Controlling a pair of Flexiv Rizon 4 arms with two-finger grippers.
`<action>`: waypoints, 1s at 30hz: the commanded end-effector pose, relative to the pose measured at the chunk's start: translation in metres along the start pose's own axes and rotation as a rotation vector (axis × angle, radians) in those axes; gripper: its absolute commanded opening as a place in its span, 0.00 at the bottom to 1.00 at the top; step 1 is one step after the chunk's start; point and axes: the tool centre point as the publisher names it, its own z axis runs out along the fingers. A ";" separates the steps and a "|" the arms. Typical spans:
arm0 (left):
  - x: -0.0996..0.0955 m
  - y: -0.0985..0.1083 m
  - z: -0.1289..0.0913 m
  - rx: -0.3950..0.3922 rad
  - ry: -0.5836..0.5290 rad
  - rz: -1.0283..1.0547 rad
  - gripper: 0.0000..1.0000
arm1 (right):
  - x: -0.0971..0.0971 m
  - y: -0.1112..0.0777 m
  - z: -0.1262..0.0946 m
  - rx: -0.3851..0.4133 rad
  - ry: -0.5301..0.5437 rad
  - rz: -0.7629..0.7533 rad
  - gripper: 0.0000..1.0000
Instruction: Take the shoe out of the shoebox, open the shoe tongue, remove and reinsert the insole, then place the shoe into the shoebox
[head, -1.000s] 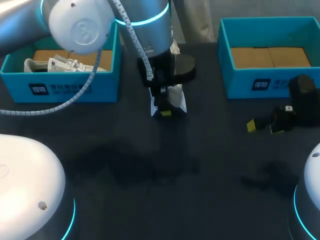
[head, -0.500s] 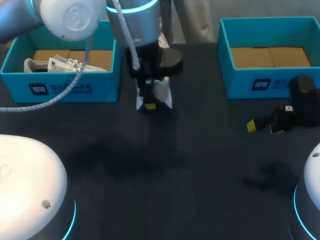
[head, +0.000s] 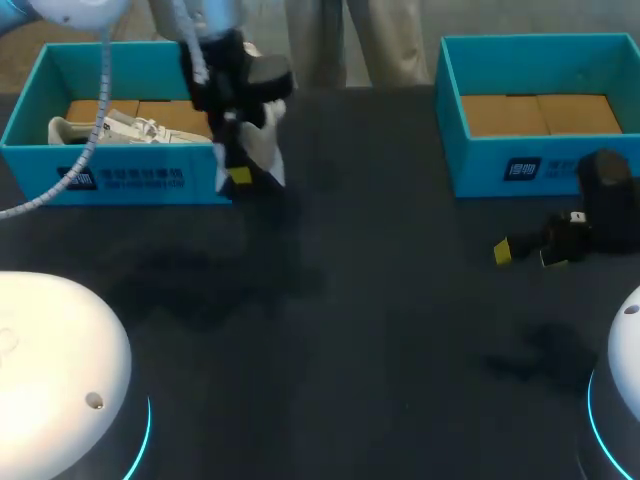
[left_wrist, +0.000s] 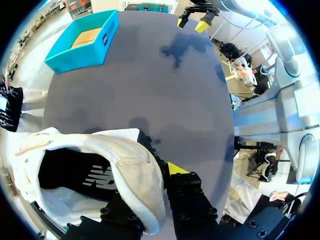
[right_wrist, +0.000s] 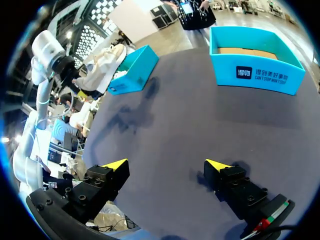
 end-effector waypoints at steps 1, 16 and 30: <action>-0.016 0.034 -0.013 0.059 0.030 -0.002 0.00 | 0.001 -0.001 0.000 0.000 -0.003 0.001 1.00; -0.064 0.108 -0.032 0.060 0.058 -0.039 0.00 | 0.001 -0.001 0.000 0.000 -0.003 0.001 1.00; -0.099 0.186 -0.055 0.055 0.083 0.008 0.00 | 0.001 -0.001 0.000 0.000 -0.003 0.001 1.00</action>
